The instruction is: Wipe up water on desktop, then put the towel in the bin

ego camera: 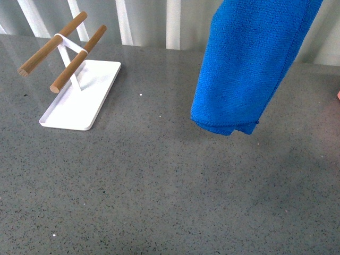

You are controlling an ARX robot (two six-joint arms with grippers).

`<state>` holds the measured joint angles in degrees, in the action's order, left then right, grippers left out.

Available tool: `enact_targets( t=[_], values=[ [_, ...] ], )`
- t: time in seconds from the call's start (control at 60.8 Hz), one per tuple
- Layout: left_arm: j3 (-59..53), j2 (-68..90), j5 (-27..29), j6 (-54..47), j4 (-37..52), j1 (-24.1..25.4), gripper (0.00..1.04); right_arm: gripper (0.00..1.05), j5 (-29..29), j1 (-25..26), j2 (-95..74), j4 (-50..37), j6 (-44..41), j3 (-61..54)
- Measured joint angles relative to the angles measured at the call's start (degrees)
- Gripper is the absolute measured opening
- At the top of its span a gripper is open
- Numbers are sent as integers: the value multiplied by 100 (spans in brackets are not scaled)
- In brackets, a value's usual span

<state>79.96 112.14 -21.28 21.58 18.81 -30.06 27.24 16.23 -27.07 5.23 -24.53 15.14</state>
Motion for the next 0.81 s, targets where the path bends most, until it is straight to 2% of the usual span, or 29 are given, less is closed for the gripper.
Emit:
enact_targets(
  t=[0.066, 0.164, 0.329, 0.46, 0.592, 0.806],
  values=[
    [0, 0, 0, 15, 13, 2, 8, 98, 247, 151, -730, -581, -68, 389],
    [0, 0, -4, 26, 28, 0, 8, 98, 503, 70, -1683, -1025, 90, 776],
    [0, -9, -26, 170, 59, -4, 8, 98, 752, -643, -3222, -1580, 997, 1032],
    [13, -13, -39, 317, 76, -4, 7, 98, 555, -1453, -3884, -2367, 1661, 1036],
    [39, -42, -66, 468, 103, -20, 7, 98, 214, -2124, -4424, -3115, 1882, 1086],
    [98, -107, -94, 601, 105, -79, 7, 98, -175, -2559, -4957, -3552, 1814, 1283]
  ],
)
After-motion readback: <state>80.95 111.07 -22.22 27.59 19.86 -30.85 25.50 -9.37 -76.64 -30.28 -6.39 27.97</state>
